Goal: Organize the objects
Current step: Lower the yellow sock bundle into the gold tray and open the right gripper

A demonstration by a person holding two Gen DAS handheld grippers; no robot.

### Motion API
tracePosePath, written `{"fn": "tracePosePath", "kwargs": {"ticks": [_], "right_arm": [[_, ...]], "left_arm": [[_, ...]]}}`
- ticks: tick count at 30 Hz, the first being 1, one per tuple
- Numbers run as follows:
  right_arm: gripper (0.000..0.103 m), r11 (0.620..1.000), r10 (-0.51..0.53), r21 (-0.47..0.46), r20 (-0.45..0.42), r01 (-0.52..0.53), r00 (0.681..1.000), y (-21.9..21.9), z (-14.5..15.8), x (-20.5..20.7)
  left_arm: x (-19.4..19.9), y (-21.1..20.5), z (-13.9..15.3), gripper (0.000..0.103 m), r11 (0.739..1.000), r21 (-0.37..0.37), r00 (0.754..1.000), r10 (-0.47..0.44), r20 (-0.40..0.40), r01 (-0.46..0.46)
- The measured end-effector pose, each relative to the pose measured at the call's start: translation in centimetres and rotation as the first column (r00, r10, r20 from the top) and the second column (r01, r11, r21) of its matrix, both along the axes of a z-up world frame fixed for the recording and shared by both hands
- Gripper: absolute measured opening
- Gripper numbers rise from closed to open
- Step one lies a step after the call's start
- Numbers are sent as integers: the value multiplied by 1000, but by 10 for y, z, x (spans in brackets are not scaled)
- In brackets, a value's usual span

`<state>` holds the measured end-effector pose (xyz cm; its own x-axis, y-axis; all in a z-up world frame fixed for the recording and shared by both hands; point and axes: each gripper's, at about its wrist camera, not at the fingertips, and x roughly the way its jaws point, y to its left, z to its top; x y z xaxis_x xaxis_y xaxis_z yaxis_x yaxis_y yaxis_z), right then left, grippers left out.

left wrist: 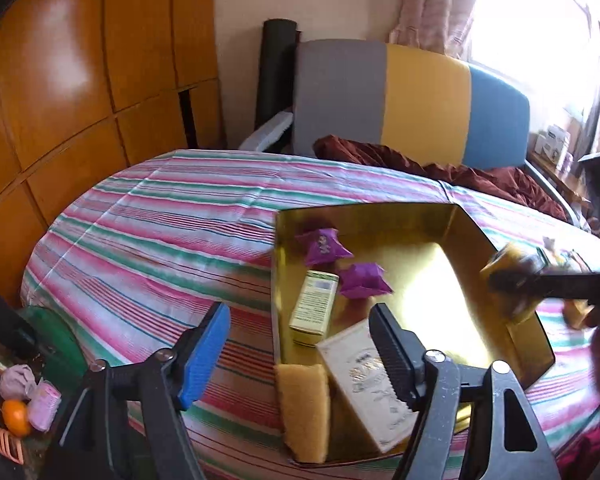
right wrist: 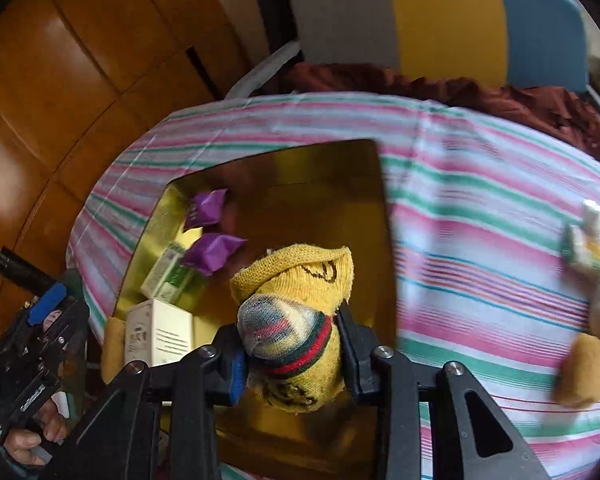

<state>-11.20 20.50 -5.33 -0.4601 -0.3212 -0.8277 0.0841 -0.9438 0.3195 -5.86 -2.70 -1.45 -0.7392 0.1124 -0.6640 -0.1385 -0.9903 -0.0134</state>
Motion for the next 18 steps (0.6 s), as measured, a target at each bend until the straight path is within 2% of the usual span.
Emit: {"fn": "tracePosePath", "kwargs": {"ticks": [4,6,8,10,18], "right_arm": [[42,998,44,-45,38,-43,998,-37,-23,-18],[49,992,64,-108,46,-59,997,-49,-30,-22],[61,986,82,-151,51,-74,995,-56,-35,-24],[67,981,100,-173,40,-92,994,-58,-34,-20],[68,995,70,-71,-36,-72,997,-38,-16,11]], "left_arm": [[-3,-14,-1,74,999,15,999,42,2,-42],[-4,-16,-3,74,998,23,999,49,8,-50],[-3,-16,-5,74,999,26,999,48,10,-48],[-2,-14,-6,74,999,24,999,40,12,-40],[2,-1,-12,74,1000,16,1000,11,27,-11]]}}
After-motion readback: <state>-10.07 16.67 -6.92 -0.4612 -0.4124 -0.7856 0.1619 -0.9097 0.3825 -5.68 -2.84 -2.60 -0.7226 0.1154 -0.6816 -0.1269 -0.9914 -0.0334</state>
